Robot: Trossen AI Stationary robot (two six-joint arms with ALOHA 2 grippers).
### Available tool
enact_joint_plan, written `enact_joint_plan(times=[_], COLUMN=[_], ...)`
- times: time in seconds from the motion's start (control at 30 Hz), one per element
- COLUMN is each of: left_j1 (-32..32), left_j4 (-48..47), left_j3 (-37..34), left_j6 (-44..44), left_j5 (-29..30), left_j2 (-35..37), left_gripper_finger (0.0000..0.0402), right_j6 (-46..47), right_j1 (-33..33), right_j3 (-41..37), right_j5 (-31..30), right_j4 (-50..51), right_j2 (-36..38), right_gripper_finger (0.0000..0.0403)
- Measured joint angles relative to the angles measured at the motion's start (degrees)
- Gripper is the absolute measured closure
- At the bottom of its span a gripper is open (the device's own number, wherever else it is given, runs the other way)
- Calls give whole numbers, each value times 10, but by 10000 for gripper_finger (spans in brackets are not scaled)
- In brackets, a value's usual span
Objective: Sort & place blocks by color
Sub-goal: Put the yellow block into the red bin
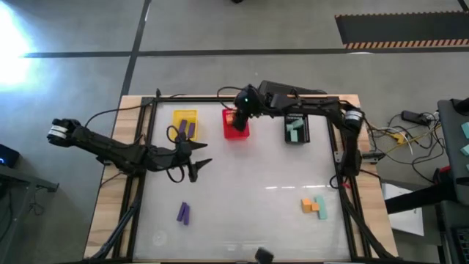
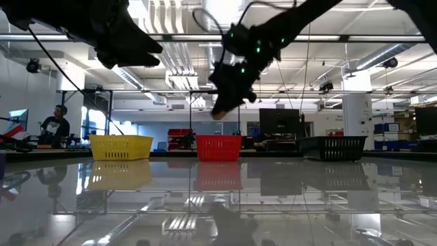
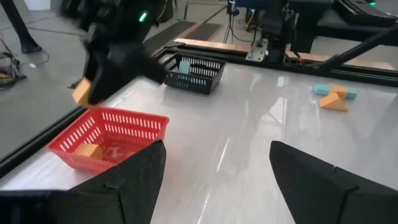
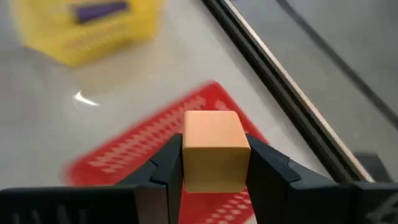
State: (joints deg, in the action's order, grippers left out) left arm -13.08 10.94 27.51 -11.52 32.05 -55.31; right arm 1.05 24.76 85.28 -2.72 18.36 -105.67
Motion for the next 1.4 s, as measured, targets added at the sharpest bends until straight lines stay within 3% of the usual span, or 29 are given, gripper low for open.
enact_joint_plan(times=[0.13,0.37,0.57,0.8,1.07,1.23,1.4], left_j1=[0,0,-5,-60,-81,-79,-75], left_j4=[0,2,5,-9,-132,-258,-315], left_j3=[0,0,0,3,55,116,157], left_j6=[4,0,-66,-170,-296,-317,-306], left_j5=[0,1,-6,-22,-24,-18,-12], left_j2=[0,0,-2,-48,-133,-186,-216], left_gripper_finger=[130,130,130,130,130,130,130], right_j6=[6,-2,12,20,64,172,325], right_j1=[27,26,3,-82,-205,-273,-331], right_j3=[17,19,19,-2,-58,-63,-64], right_j5=[2,3,2,-3,-2,8,58], right_j4=[22,26,67,140,163,254,348], right_j2=[-36,-44,-3,42,104,135,151], right_gripper_finger=[274,198,197,219,240,252,263])
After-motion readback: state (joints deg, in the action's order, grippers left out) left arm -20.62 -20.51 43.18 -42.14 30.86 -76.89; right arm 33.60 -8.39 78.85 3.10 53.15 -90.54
